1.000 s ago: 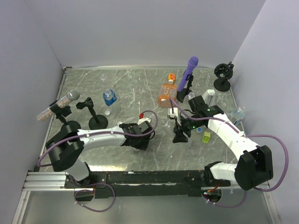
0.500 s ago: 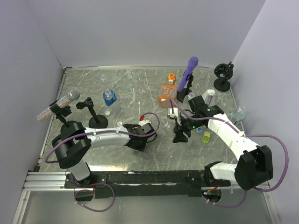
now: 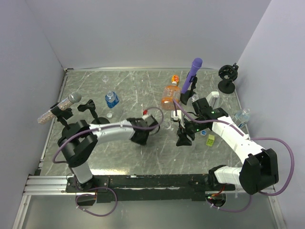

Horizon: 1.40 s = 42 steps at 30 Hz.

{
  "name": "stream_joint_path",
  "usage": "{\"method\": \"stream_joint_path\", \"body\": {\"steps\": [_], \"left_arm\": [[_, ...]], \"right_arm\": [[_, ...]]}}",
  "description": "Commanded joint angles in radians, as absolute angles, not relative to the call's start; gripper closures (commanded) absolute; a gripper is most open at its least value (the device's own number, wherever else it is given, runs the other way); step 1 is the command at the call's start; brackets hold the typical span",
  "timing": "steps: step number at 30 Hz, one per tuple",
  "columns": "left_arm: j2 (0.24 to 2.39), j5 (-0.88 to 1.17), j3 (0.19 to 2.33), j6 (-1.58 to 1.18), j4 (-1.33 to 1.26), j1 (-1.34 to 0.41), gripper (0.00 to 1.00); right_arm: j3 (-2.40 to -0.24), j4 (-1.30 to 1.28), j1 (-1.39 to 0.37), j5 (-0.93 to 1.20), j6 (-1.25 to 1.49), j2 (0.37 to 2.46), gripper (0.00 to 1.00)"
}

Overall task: Unscrew the bottle caps
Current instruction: Move the bottle cap to the center of the board.

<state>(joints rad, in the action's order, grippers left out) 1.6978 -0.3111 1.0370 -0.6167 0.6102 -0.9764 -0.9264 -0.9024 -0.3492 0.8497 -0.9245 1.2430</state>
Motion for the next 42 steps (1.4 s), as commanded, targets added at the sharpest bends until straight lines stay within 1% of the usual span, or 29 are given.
{"method": "stream_joint_path", "body": {"steps": [1,6,9,11,14,17,20,23,26,27,30,36,38,41,42], "left_arm": [[1.759,-0.333,1.182,-0.444,0.572,-0.815,0.77],[1.896,-0.302,1.379,-0.350,0.526,-0.645,0.77],[2.018,-0.281,1.500,-0.328,0.532,-0.554,0.76],[2.077,-0.273,1.596,-0.319,0.546,-0.526,0.76],[2.156,-0.285,1.685,-0.305,0.566,-0.499,0.74],[2.213,-0.285,1.767,-0.302,0.592,-0.480,0.71],[2.233,-0.270,1.810,-0.299,0.615,-0.472,0.60],[2.211,-0.227,1.832,-0.295,0.629,-0.474,0.45],[2.155,-0.172,1.858,-0.296,0.661,-0.482,0.37],[2.134,-0.157,1.864,-0.295,0.667,-0.485,0.32],[2.068,-0.083,1.861,-0.301,0.670,-0.486,0.26],[1.889,0.075,1.821,-0.321,0.652,-0.503,0.25],[1.803,0.107,1.774,-0.325,0.624,-0.518,0.21],[1.688,0.153,1.692,-0.337,0.577,-0.534,0.20],[1.649,0.164,1.669,-0.337,0.572,-0.537,0.16]], "right_arm": [[-0.933,-0.897,-0.354,0.859,-0.937,1.235,0.87],[-0.933,-0.899,-0.354,0.861,-0.939,1.232,0.87],[-0.931,-0.899,-0.354,0.861,-0.939,1.230,0.86],[-0.933,-0.900,-0.354,0.864,-0.940,1.230,0.86],[-0.933,-0.900,-0.354,0.865,-0.940,1.230,0.86],[-0.933,-0.900,-0.354,0.865,-0.939,1.224,0.86],[-0.931,-0.900,-0.354,0.865,-0.939,1.221,0.86],[-0.933,-0.900,-0.354,0.865,-0.939,1.221,0.86],[-0.933,-0.900,-0.353,0.865,-0.939,1.216,0.86],[-0.931,-0.900,-0.353,0.865,-0.939,1.212,0.86],[-0.930,-0.902,-0.353,0.868,-0.940,1.207,0.86],[-0.928,-0.904,-0.344,0.871,-0.945,1.201,0.86],[-0.928,-0.902,-0.342,0.874,-0.946,1.197,0.86],[-0.928,-0.904,-0.339,0.873,-0.950,1.195,0.86],[-0.927,-0.904,-0.337,0.873,-0.951,1.193,0.86]]}}
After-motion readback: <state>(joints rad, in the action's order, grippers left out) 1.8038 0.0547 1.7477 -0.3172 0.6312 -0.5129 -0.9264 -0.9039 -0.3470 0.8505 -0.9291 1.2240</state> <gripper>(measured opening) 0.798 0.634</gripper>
